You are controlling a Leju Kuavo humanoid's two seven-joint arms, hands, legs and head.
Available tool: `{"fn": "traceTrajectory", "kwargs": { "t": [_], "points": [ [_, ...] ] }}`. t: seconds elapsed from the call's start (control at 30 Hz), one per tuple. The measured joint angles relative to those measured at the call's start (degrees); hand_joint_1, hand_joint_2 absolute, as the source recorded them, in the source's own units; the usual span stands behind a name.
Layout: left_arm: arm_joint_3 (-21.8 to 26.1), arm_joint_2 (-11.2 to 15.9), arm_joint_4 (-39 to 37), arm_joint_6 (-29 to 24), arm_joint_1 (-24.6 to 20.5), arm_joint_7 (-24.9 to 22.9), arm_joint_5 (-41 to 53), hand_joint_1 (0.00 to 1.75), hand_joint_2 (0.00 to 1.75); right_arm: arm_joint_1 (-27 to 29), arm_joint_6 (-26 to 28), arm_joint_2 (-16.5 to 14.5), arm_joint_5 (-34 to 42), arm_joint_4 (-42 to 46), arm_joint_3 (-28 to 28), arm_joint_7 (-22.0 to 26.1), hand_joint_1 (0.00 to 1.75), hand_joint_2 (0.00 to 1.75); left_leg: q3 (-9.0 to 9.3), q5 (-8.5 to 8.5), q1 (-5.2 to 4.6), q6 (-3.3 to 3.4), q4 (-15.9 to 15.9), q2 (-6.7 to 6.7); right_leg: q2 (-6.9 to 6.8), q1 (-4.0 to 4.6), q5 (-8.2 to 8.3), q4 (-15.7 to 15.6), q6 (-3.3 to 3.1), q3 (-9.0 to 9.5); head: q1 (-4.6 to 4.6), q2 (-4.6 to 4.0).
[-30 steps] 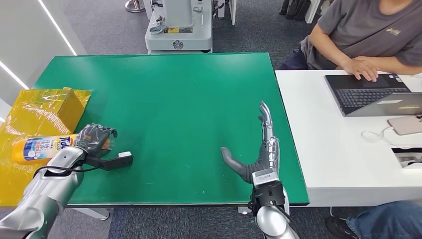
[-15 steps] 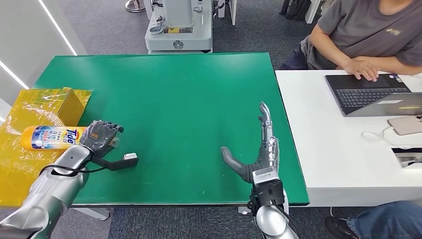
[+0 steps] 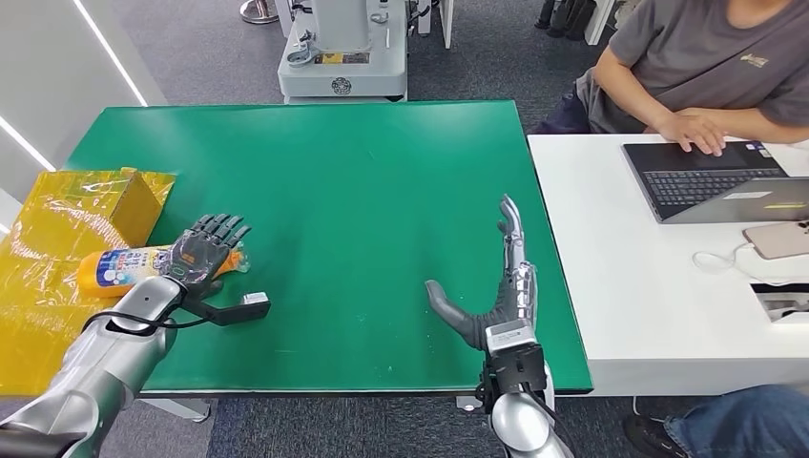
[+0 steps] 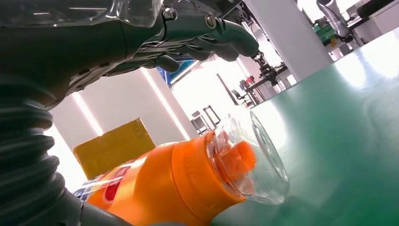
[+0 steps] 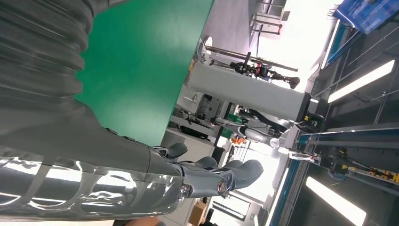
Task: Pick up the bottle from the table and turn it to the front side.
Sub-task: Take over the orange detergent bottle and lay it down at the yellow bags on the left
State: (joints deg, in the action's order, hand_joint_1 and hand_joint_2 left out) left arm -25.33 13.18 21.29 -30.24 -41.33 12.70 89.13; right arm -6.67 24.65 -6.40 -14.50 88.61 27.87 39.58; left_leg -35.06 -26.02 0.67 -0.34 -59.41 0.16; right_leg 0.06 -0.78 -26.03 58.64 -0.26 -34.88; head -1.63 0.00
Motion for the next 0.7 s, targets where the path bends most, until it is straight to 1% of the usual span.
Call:
{"fn": "traceTrajectory", "kwargs": {
  "t": [0.13, 0.2, 0.23, 0.27, 0.3, 0.37, 0.4, 0.43, 0.5, 0.57, 0.6, 0.63, 0.7],
  "points": [
    [0.1, -0.1, 0.0, -5.0, 0.1, -0.4, -2.3, 0.0, 1.75, 0.1, 0.2, 0.0, 0.0, 0.0, -0.1, 0.0, 0.0, 1.75, 0.0, 0.0, 0.0, 0.0, 0.0, 0.0, 0.0, 0.0, 0.0, 0.0, 0.0, 0.0, -0.01, 0.01],
    [0.8, -0.3, 0.9, -7.9, 0.6, 0.8, -5.0, 0.0, 1.75, 0.4, 0.4, 0.0, 0.0, 0.1, -0.2, 0.0, 0.0, 1.75, 0.01, 0.0, -0.01, 0.0, 0.0, 0.0, 0.0, -0.01, 0.0, 0.0, 0.0, 0.0, -0.01, 0.01],
    [1.8, -0.6, 2.4, -8.8, 1.3, 2.3, -6.5, 0.0, 1.75, 0.6, 0.7, 0.0, 0.0, 0.1, -0.3, -0.1, 0.0, 1.75, 0.01, 0.0, -0.02, 0.0, 0.0, 0.0, 0.0, -0.02, 0.0, 0.0, 0.0, -0.01, -0.02, 0.01],
    [3.4, -1.1, 4.8, -9.2, 2.3, 4.6, -8.2, 0.0, 1.75, 0.9, 0.9, 0.0, 0.0, 0.2, -0.4, -0.1, 0.0, 1.75, 0.01, 0.0, -0.02, 0.0, 0.0, 0.0, 0.0, -0.02, 0.0, 0.0, 0.0, -0.01, -0.02, 0.01],
    [5.8, -1.7, 8.0, -9.3, 3.5, 8.0, -10.0, 0.0, 1.75, 1.1, 1.1, 0.0, 0.0, 0.4, -0.6, -0.1, 0.0, 1.75, 0.0, 0.0, -0.03, 0.0, 0.0, 0.0, 0.0, -0.03, 0.0, 0.0, 0.0, -0.02, -0.02, 0.01],
    [11.9, -3.7, 14.5, -9.7, 5.6, 15.2, -12.7, 0.0, 1.75, 1.5, 1.4, 0.0, -0.1, 0.5, -0.7, -0.2, 0.0, 1.75, -0.03, 0.0, -0.03, 0.01, 0.0, -0.01, -0.01, -0.03, 0.0, 0.0, 0.01, -0.02, 0.01, 0.0],
    [15.1, -4.7, 17.3, -9.8, 6.3, 17.8, -13.4, 0.0, 1.75, 1.6, 1.5, 0.0, -0.1, 0.6, -0.8, -0.2, 0.0, 1.75, -0.04, -0.01, -0.03, 0.01, 0.0, 0.0, -0.01, -0.03, 0.0, 0.0, 0.01, -0.01, 0.01, 0.0],
    [17.8, -5.6, 19.6, -9.9, 6.9, 19.1, -13.6, 0.0, 1.75, 1.7, 1.5, 0.0, -0.1, 0.6, -0.8, -0.2, 0.0, 1.75, -0.04, -0.02, -0.03, 0.01, 0.0, 0.03, 0.01, -0.03, 0.0, 0.0, 0.01, -0.01, 0.01, 0.0],
    [21.8, -7.1, 23.2, -9.9, 7.7, 20.1, -13.6, 0.0, 1.75, 1.9, 1.6, 0.0, -0.1, 0.8, -0.9, -0.2, 0.0, 1.75, -0.03, -0.03, -0.03, 0.02, 0.0, 0.06, 0.03, -0.03, 0.0, 0.0, 0.01, -0.01, 0.0, 0.0],
    [24.5, -8.1, 26.0, -9.9, 8.5, 21.0, -14.4, 0.0, 1.75, 2.0, 1.7, 0.0, -0.1, 0.8, -0.9, -0.2, 0.0, 1.75, -0.01, -0.02, -0.02, 0.01, 0.0, 0.03, 0.01, -0.03, 0.0, 0.0, 0.01, -0.01, 0.0, 0.0],
    [25.3, -8.6, 28.0, -9.9, 9.2, 22.1, -16.4, 0.0, 1.75, 2.0, 1.7, 0.0, -0.2, 0.9, -0.9, -0.3, 0.0, 1.75, -0.01, -0.01, -0.02, 0.01, 0.0, 0.01, -0.01, -0.02, 0.01, 0.0, 0.0, -0.01, -0.02, 0.0],
    [25.7, -9.2, 30.8, -9.9, 10.2, 23.5, -20.5, 0.0, 1.75, 2.1, 1.8, 0.0, -0.2, 0.9, -0.9, -0.4, 0.0, 1.75, -0.01, 0.0, -0.01, 0.0, 0.0, 0.01, -0.02, -0.02, 0.01, 0.0, 0.0, -0.02, -0.02, 0.0],
    [25.8, -10.8, 37.0, -10.0, 12.0, 25.8, -32.3, 0.0, 1.75, 2.1, 1.9, -0.1, -0.2, 0.9, -0.9, -0.5, 0.0, 1.75, -0.02, 0.0, 0.0, 0.0, 0.0, -0.04, -0.05, -0.01, 0.0, 0.0, 0.0, -0.01, -0.02, 0.0]
  ]
}}
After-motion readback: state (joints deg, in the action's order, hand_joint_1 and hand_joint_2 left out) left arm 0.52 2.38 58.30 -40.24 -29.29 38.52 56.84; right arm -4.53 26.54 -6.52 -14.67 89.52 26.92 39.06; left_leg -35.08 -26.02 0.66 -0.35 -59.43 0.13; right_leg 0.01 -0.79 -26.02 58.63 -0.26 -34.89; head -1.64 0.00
